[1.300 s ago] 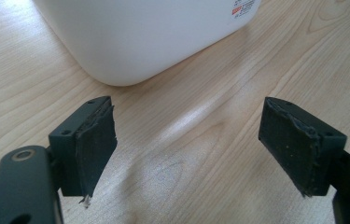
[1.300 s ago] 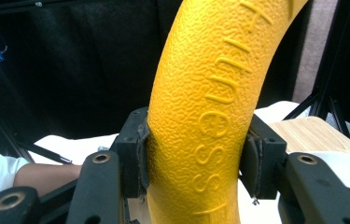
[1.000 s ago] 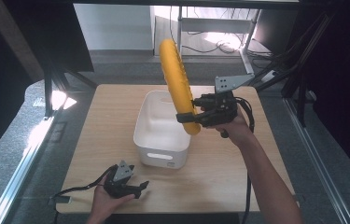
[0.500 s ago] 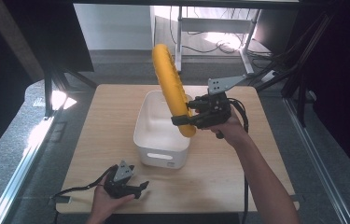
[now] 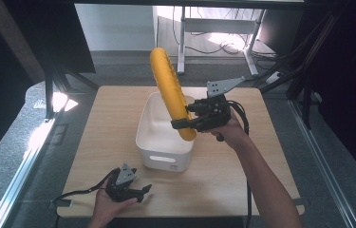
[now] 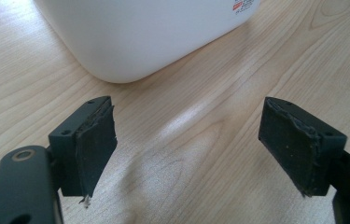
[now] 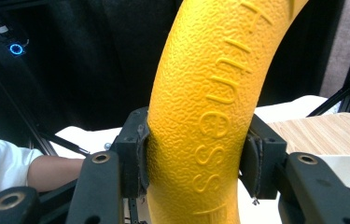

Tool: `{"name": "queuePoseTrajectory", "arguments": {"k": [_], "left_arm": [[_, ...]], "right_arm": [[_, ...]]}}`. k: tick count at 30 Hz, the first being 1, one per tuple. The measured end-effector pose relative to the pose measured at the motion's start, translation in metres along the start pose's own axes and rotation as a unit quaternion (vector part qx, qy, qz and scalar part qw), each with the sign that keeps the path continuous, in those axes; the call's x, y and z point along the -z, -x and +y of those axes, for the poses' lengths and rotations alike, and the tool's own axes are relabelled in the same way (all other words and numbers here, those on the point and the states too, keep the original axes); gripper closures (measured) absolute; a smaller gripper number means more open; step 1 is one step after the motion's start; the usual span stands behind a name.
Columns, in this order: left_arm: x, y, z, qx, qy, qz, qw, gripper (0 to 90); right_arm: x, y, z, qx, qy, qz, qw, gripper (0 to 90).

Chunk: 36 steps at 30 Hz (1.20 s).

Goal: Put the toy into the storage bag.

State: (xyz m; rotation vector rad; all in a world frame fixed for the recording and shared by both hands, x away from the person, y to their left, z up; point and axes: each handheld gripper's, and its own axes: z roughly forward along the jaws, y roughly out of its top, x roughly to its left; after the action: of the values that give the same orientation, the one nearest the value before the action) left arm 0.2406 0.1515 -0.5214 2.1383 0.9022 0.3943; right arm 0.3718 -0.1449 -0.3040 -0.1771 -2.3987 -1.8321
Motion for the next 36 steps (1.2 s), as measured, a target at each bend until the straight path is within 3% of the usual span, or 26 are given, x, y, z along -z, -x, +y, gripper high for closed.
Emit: {"name": "queuePoseTrajectory", "arguments": {"k": [36], "left_arm": [[-0.001,0.001,-0.001,0.0,-0.003,-0.002,1.0,18.9]], "right_arm": [[-0.023,0.015,-0.018,-0.013,-0.027,0.036,0.9989,50.6]]}}
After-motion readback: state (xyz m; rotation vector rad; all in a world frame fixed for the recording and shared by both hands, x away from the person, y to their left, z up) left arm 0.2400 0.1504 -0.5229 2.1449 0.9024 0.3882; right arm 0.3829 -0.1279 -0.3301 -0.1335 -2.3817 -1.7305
